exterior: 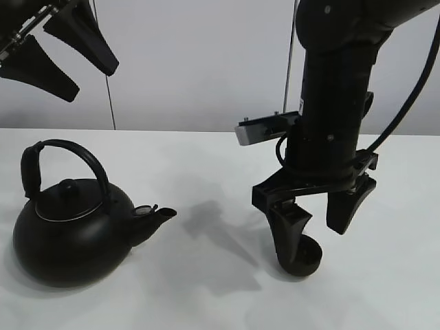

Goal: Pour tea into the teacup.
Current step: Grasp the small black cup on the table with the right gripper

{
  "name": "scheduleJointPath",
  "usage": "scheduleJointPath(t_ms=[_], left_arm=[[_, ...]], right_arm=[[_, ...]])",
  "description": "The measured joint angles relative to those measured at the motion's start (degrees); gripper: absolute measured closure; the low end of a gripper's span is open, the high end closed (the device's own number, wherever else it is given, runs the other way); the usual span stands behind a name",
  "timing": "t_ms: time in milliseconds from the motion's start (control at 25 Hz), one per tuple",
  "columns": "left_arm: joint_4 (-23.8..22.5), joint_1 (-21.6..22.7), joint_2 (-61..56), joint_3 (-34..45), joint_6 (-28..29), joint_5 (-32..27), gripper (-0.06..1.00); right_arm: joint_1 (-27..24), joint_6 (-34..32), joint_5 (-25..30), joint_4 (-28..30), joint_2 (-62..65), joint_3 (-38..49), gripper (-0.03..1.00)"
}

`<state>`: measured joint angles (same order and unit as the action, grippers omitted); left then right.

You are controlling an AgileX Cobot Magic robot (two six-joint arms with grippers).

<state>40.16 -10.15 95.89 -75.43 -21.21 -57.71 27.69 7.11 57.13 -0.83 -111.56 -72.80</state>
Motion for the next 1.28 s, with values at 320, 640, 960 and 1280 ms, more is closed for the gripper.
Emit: scheduleJointPath(t_ms=[320,640,960,1280], left_arm=[[0.0,0.0,0.0,0.0,0.0,0.0,0.47],[0.0,0.0,0.0,0.0,0.0,0.0,0.47],[0.0,0.0,0.0,0.0,0.0,0.0,0.47],[0.0,0.0,0.0,0.0,-0.1,0.1,0.47]], right_arm=[[0.0,-1.2,-3.0,0.3,-2.9,0.0,0.39],[0.0,-2.4,-4.9,0.8,-4.2,0.0,0.39],[0.0,-2.9,-5.7,0.8,-4.7,0.0,0.58],[0.0,-2.9,-4.9,0.5,-4.6,-1.4,0.57]])
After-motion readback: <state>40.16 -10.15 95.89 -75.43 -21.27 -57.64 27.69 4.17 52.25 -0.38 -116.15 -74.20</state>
